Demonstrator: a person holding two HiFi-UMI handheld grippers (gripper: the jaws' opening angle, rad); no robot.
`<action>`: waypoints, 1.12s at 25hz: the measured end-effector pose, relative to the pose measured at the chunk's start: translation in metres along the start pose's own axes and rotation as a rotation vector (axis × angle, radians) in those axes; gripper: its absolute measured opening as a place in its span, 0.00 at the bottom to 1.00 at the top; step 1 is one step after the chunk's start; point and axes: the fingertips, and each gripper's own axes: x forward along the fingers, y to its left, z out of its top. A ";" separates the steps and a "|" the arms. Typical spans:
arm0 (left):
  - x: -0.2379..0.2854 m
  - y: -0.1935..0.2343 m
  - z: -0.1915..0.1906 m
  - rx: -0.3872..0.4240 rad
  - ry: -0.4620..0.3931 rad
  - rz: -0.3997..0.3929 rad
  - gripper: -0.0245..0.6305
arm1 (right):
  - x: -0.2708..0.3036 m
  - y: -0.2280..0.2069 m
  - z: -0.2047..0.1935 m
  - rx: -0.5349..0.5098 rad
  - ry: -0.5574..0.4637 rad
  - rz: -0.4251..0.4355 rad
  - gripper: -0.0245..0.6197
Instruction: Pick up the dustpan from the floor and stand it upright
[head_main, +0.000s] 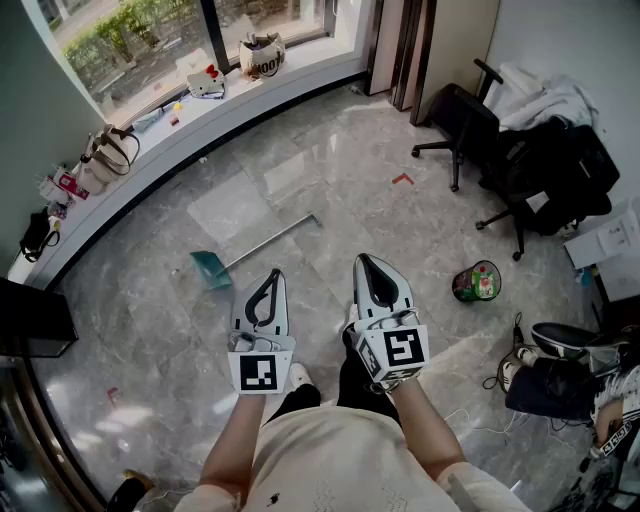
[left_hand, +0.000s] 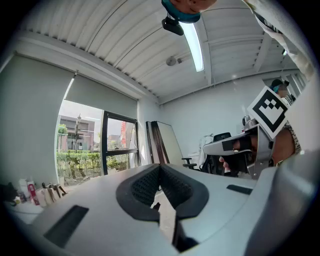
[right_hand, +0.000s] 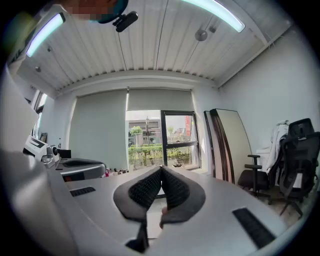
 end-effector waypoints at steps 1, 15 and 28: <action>0.019 0.003 -0.004 0.005 0.004 0.003 0.05 | 0.017 -0.012 0.000 0.002 0.000 0.005 0.07; 0.232 0.030 -0.052 0.040 0.067 0.155 0.05 | 0.209 -0.144 -0.020 0.010 0.138 0.210 0.07; 0.331 0.074 -0.269 0.232 0.295 -0.031 0.05 | 0.332 -0.179 -0.175 0.031 0.260 0.219 0.07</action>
